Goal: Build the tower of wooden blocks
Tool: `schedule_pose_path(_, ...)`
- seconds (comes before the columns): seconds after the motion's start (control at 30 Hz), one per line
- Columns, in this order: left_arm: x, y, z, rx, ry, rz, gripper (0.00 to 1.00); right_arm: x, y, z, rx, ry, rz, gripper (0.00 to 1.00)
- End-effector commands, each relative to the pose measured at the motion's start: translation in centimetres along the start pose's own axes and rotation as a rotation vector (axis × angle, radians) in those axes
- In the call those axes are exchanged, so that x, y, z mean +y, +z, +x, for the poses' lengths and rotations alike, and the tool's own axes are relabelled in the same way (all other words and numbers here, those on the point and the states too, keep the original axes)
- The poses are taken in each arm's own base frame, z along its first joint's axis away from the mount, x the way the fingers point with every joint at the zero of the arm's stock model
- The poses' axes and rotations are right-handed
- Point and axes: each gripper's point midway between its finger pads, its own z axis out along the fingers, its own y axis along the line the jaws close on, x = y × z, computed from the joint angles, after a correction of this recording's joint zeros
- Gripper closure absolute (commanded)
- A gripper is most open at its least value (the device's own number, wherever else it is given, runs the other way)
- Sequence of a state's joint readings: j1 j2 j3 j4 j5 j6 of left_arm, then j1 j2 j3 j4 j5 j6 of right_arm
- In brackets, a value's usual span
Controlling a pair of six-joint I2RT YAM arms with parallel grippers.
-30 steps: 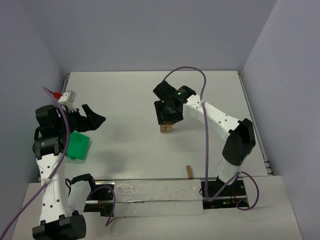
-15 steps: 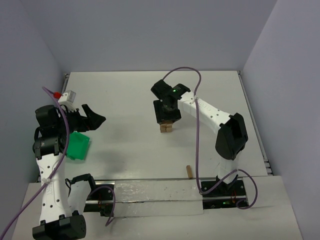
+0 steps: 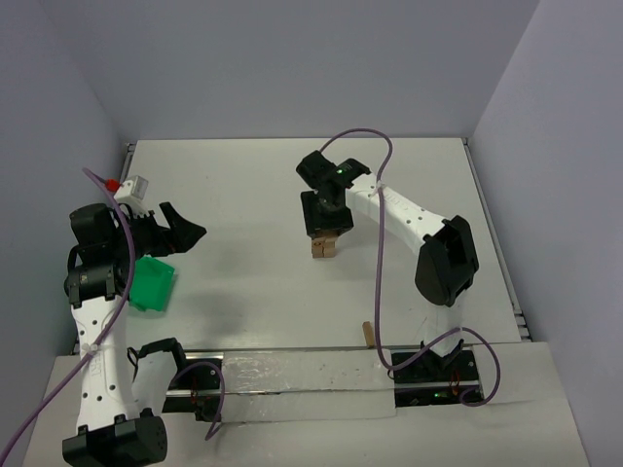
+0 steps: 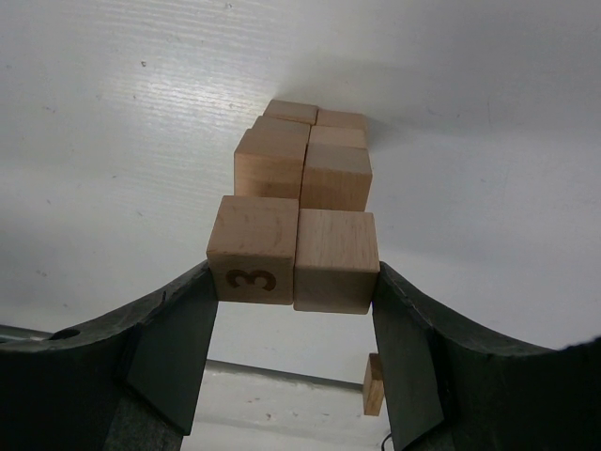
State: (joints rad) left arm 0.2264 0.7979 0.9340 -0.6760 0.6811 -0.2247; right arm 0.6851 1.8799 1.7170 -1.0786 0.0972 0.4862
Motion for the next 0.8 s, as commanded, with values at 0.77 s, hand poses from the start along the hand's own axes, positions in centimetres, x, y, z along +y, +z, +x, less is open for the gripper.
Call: schedule_pose_path(0.77, -0.18, 0.05, -1.04, -0.039, 0.026, 0.014, 0.03, 0.39, 0.13, -1.73, -0.021, 0.01, -0.012, 0.81)
